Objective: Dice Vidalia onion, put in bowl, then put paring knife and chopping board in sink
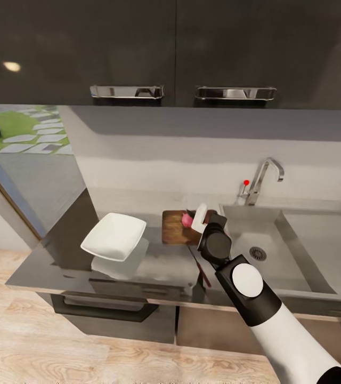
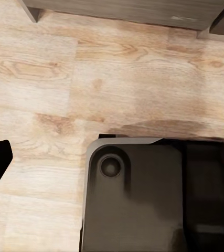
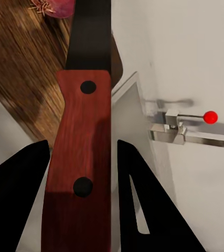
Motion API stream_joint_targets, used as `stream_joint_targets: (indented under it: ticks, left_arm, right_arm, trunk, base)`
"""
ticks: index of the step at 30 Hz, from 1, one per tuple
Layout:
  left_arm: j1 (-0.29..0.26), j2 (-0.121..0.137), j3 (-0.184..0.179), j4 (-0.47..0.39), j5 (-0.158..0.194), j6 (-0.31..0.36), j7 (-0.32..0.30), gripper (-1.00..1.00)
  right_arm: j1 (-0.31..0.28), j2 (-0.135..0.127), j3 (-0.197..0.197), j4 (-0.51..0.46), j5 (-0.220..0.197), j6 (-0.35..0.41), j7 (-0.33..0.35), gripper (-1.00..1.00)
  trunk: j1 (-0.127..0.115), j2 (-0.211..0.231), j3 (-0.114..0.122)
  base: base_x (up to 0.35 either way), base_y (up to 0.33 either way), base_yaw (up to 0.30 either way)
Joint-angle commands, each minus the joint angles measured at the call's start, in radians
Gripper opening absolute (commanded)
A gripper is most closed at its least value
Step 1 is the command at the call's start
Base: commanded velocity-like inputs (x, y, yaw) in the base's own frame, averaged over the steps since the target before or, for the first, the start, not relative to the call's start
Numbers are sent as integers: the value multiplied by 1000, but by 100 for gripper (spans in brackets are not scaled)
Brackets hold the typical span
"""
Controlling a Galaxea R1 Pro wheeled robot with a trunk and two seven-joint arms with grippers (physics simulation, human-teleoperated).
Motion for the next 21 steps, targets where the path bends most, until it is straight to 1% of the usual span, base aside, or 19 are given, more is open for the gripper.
stream_joint_targets:
  ticks: [1,6,10,21]
  left_arm:
    - [0,0,-3,-1,6,-1,4,100]
    - [0,1,-2,-2,6,-1,4,100]
    - [0,1,-3,-3,6,-1,4,100]
    - [0,0,-3,-2,6,-1,4,100]
  right_arm:
    - [-1,0,2,0,11,3,10,-100]
    - [-1,-1,2,1,10,3,10,-100]
    - [-1,-1,2,1,10,3,10,-100]
    - [-1,-2,2,1,12,3,8,-100]
  trunk:
    - [1,-2,-3]
    - [1,-2,-11]
    - [1,-2,-18]
    - [1,-2,-18]
  base:
    - [0,0,0]
    - [28,0,0]
    - [196,0,0]
    - [0,0,0]
